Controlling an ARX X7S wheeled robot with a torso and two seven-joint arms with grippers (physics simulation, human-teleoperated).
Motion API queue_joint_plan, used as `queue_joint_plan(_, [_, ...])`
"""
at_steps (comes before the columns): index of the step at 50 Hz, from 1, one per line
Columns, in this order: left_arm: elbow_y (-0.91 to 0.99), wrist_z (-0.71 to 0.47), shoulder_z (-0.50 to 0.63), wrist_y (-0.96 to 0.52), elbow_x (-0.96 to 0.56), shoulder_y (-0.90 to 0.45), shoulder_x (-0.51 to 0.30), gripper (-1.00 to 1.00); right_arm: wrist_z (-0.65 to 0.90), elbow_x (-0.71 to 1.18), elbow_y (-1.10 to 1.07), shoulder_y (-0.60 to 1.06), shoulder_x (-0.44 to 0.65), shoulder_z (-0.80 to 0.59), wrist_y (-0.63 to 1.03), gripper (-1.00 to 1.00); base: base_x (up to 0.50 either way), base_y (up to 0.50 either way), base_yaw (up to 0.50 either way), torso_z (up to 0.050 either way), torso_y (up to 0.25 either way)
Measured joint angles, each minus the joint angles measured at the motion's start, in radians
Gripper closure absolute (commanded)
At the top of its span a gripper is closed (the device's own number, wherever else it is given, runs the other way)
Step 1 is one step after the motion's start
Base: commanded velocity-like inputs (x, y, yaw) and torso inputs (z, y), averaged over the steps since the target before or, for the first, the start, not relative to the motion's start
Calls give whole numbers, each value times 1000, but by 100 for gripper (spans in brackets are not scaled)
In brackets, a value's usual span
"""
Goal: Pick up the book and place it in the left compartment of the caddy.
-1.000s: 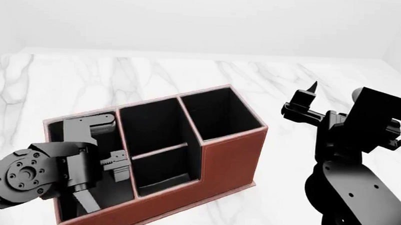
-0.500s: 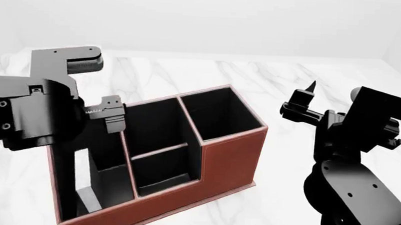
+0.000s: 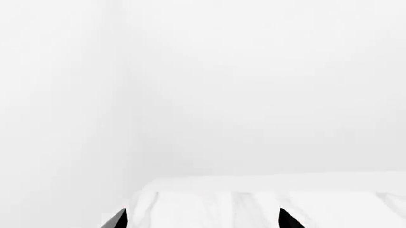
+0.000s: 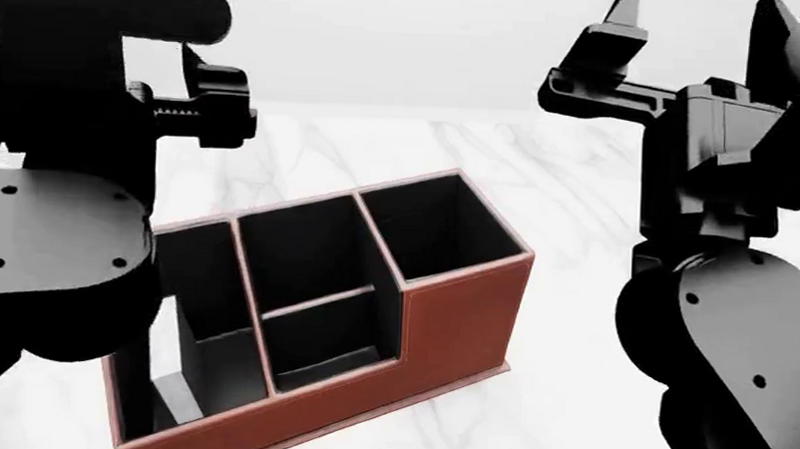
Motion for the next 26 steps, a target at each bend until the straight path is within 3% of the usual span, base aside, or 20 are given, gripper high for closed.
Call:
queue_joint_plan(10, [55, -22, -241, -149, 292, 195, 24, -100, -5, -17, -53, 101, -18, -33, -31, -100, 0, 0, 0, 0, 0])
queue_joint_plan(26, [70, -15, -371, -216, 473, 315, 44, -100, -16, -48, -80, 120, -18, -67, -91, -100, 0, 0, 0, 0, 0])
